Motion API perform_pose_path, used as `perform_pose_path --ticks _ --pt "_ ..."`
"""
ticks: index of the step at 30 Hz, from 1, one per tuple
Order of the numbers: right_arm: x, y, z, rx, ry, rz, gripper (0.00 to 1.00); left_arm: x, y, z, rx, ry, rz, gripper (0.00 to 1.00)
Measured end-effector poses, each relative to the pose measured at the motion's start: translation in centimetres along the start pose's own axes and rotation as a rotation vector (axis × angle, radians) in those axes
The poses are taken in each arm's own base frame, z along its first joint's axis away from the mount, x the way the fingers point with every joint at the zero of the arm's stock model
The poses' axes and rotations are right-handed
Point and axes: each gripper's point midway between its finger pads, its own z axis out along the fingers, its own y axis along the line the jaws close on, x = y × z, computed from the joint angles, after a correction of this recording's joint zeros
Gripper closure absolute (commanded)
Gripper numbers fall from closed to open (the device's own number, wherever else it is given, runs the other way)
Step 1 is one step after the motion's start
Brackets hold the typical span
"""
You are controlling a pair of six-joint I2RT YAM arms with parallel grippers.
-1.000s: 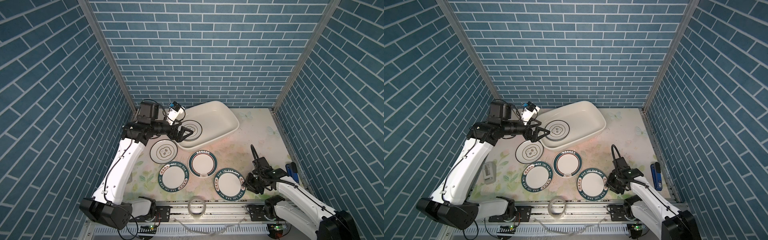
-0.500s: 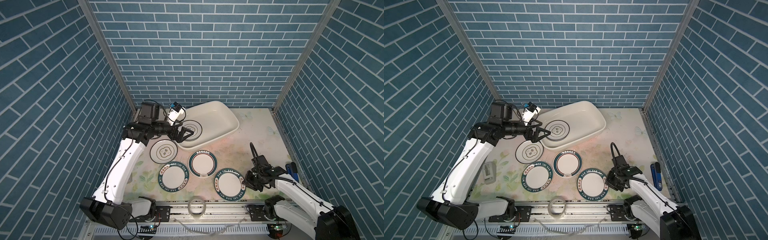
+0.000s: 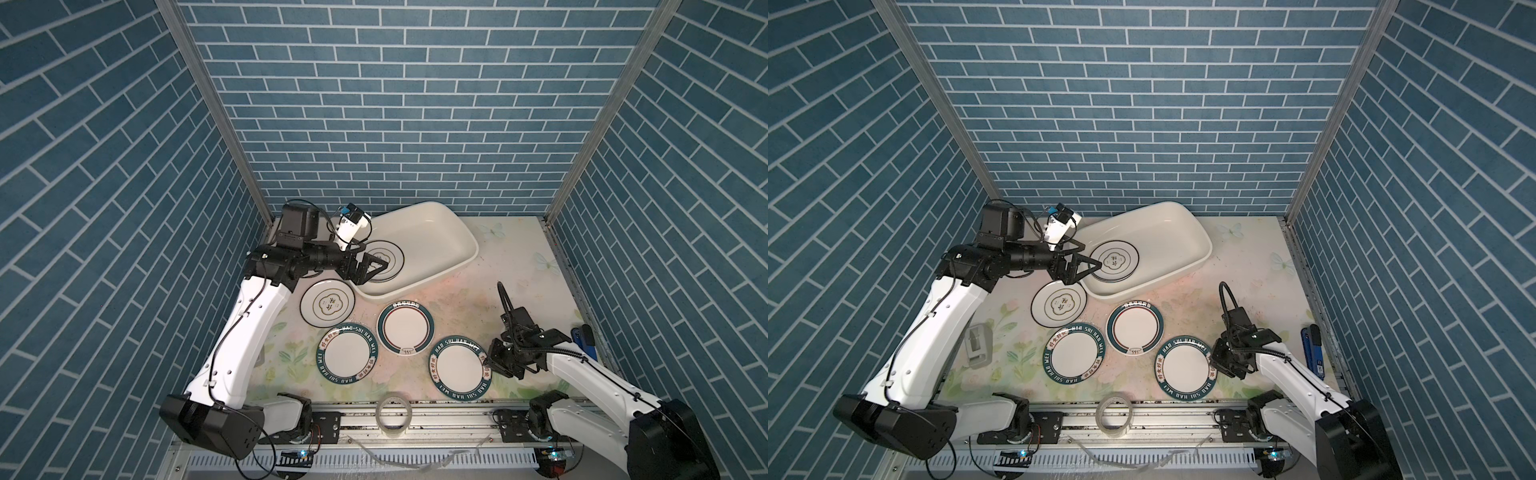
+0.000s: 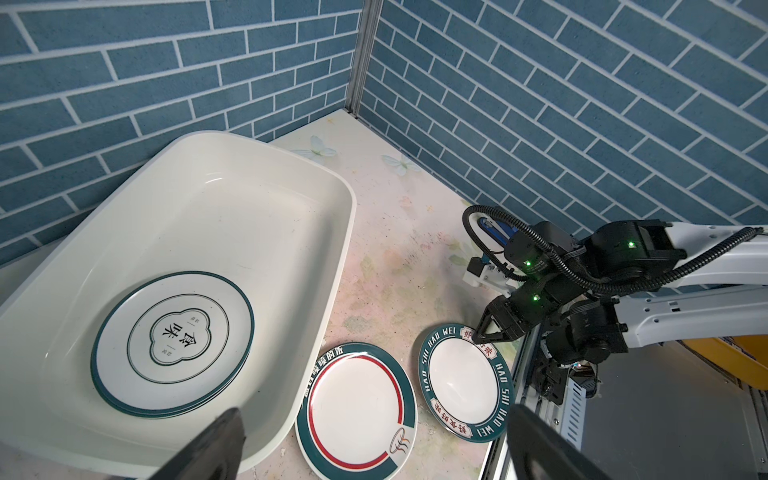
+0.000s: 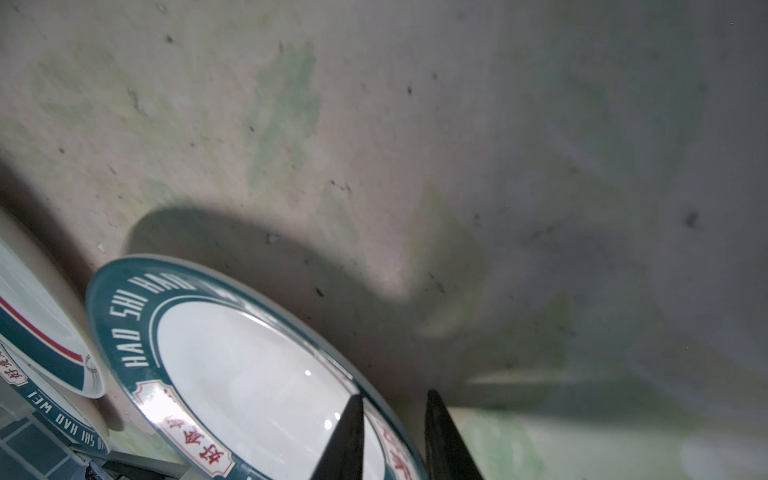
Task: Place the plates into the plastic bin on the countertop
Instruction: 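Pinch the green-rim plate's edge with the right gripper and tilt it up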
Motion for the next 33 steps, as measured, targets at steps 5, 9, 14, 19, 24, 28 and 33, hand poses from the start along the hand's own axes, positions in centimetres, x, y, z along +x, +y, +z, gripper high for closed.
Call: perform_pose_path --ticks 5,9,14,19,24,28,33 --pt "-0.5 -0.4 -0.3 0.024 -0.033 -0.001 0.77 0.0 0.0 0.0 0.001 -0.001 -0.003 0.01" --pt "-0.9 -1.0 -0.7 0.047 -0.063 0.005 0.77 0.0 -0.1 0.0 0.004 -0.001 -0.004 0.00" --pt "-1.3 -1.5 -1.1 0.060 -0.095 0.024 0.74 -0.1 -0.1 0.0 0.004 -0.002 -0.003 0.00" --pt "-1.2 -1.6 -1.0 0.045 -0.090 0.037 0.69 -0.1 -0.1 0.0 0.005 -0.005 -0.001 0.00" --pt "-0.3 -1.4 -0.7 0.018 -0.045 0.040 0.68 -0.2 -0.1 0.1 0.006 -0.006 0.001 0.00" --pt "-0.1 -1.1 -0.7 0.003 -0.029 0.039 0.69 -0.2 -0.2 0.1 0.008 -0.008 0.000 0.00" --pt "-0.1 -1.4 -0.5 0.020 -0.027 0.043 0.73 -0.4 -0.2 0.1 0.009 -0.016 0.002 0.01"
